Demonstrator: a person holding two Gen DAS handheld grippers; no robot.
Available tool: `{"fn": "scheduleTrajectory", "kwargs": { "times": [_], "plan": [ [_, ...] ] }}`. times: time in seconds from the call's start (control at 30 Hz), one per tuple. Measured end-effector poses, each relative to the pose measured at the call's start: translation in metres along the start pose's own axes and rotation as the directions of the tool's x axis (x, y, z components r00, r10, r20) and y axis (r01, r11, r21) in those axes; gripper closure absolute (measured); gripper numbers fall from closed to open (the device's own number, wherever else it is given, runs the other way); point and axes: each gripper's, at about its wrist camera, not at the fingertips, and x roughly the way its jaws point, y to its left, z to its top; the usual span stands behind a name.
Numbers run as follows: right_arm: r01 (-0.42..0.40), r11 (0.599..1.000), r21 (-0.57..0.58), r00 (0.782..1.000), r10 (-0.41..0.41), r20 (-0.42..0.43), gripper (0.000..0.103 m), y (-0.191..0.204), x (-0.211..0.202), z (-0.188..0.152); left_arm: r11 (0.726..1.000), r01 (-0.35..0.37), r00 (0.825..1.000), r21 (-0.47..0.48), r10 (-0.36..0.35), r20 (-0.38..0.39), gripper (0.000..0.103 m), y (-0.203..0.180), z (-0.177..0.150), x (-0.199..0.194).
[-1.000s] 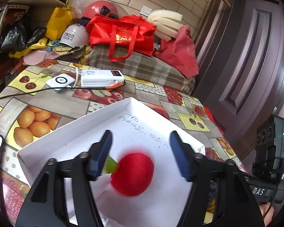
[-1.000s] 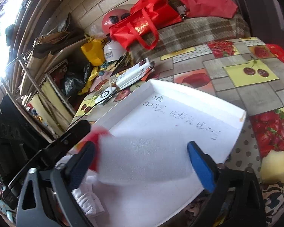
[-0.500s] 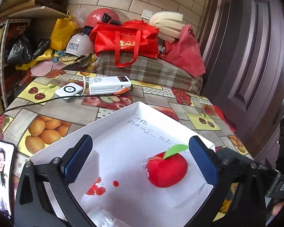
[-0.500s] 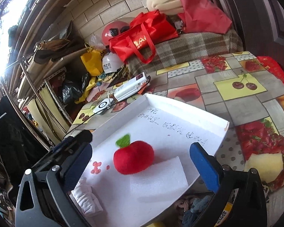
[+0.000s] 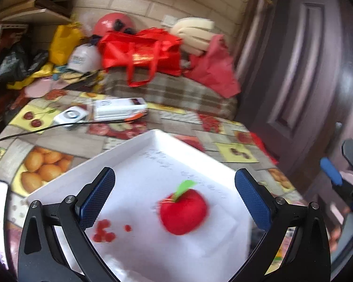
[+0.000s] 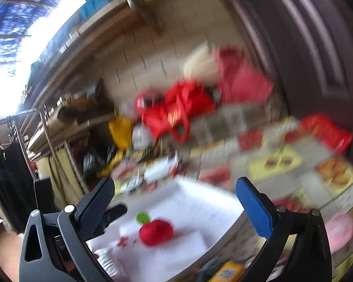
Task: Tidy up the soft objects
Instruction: 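Grasp the rope knot with the left gripper while the right grasps the pink tissue pack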
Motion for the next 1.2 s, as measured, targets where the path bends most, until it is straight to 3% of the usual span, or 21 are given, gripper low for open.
{"fn": "scheduleTrajectory", "kwargs": {
  "times": [0.07, 0.2, 0.27, 0.4, 0.5, 0.6, 0.67, 0.73, 0.77, 0.83, 0.87, 0.93, 1.03, 1.13, 1.2],
  "plan": [
    [0.018, 0.999, -0.042, 0.999, -0.017, 0.043, 0.000, -0.006, -0.014, 0.004, 0.996, 0.078, 0.997, 0.031, -0.078, 0.000, 0.000, -0.011, 0.000, -0.005],
    [0.063, 0.998, -0.016, 0.998, -0.063, -0.006, 0.000, -0.040, -0.027, 0.004, 0.968, 0.199, 0.980, 0.151, -0.192, -0.060, 0.000, -0.048, -0.009, -0.010],
    [0.095, 0.995, 0.030, 0.994, -0.094, -0.052, 0.000, -0.065, -0.032, -0.001, 0.939, 0.266, 0.962, 0.219, -0.244, -0.123, 0.000, -0.071, -0.020, -0.010],
    [0.183, 0.983, 0.034, 0.975, -0.177, -0.132, 0.000, -0.095, -0.041, -0.012, 0.875, 0.347, 0.931, 0.337, -0.279, -0.234, 0.001, -0.112, -0.047, -0.007],
    [0.127, 0.991, -0.033, 0.959, -0.131, -0.250, 0.000, -0.099, -0.039, -0.026, 0.828, 0.358, 0.922, 0.432, -0.240, -0.304, 0.001, -0.132, -0.066, -0.007],
    [0.034, 0.983, -0.182, 0.914, -0.105, -0.393, 0.000, -0.081, -0.029, -0.046, 0.815, 0.388, 0.904, 0.431, -0.244, -0.352, 0.001, -0.135, -0.079, -0.019],
    [0.005, 0.954, -0.299, 0.888, -0.141, -0.437, 0.000, -0.069, -0.026, -0.062, 0.818, 0.433, 0.877, 0.379, -0.284, -0.388, 0.001, -0.128, -0.088, -0.028],
    [-0.013, 0.932, -0.362, 0.880, -0.161, -0.447, 0.000, -0.061, -0.024, -0.071, 0.816, 0.490, 0.836, 0.308, -0.338, -0.432, 0.001, -0.119, -0.096, -0.037],
    [-0.027, 0.927, -0.375, 0.877, -0.158, -0.453, 0.000, -0.059, -0.022, -0.075, 0.810, 0.530, 0.798, 0.250, -0.377, -0.471, 0.001, -0.113, -0.101, -0.040],
    [-0.037, 0.934, -0.355, 0.873, -0.142, -0.466, 0.000, -0.061, -0.020, -0.078, 0.809, 0.559, 0.756, 0.182, -0.406, -0.514, 0.001, -0.106, -0.108, -0.041],
    [-0.038, 0.938, -0.343, 0.873, -0.136, -0.468, 0.000, -0.063, -0.020, -0.078, 0.815, 0.554, 0.754, 0.170, -0.404, -0.519, 0.001, -0.105, -0.110, -0.040],
    [-0.035, 0.950, -0.309, 0.879, -0.118, -0.462, 0.000, -0.068, -0.021, -0.075, 0.834, 0.525, 0.770, 0.171, -0.380, -0.512, 0.001, -0.103, -0.110, -0.039],
    [-0.026, 0.959, -0.281, 0.881, -0.111, -0.460, 0.000, -0.073, -0.021, -0.073, 0.846, 0.509, 0.780, 0.156, -0.377, -0.500, 0.001, -0.101, -0.105, -0.037],
    [-0.017, 0.963, -0.269, 0.878, -0.114, -0.466, 0.000, -0.075, -0.023, -0.072, 0.874, 0.414, 0.837, 0.253, -0.256, -0.484, 0.001, -0.097, -0.101, -0.022],
    [-0.022, 0.964, -0.264, 0.869, -0.112, -0.481, 0.000, -0.076, -0.020, -0.073, 0.900, 0.345, 0.857, 0.267, -0.186, -0.480, 0.001, -0.087, -0.097, -0.010]
  ]
}}
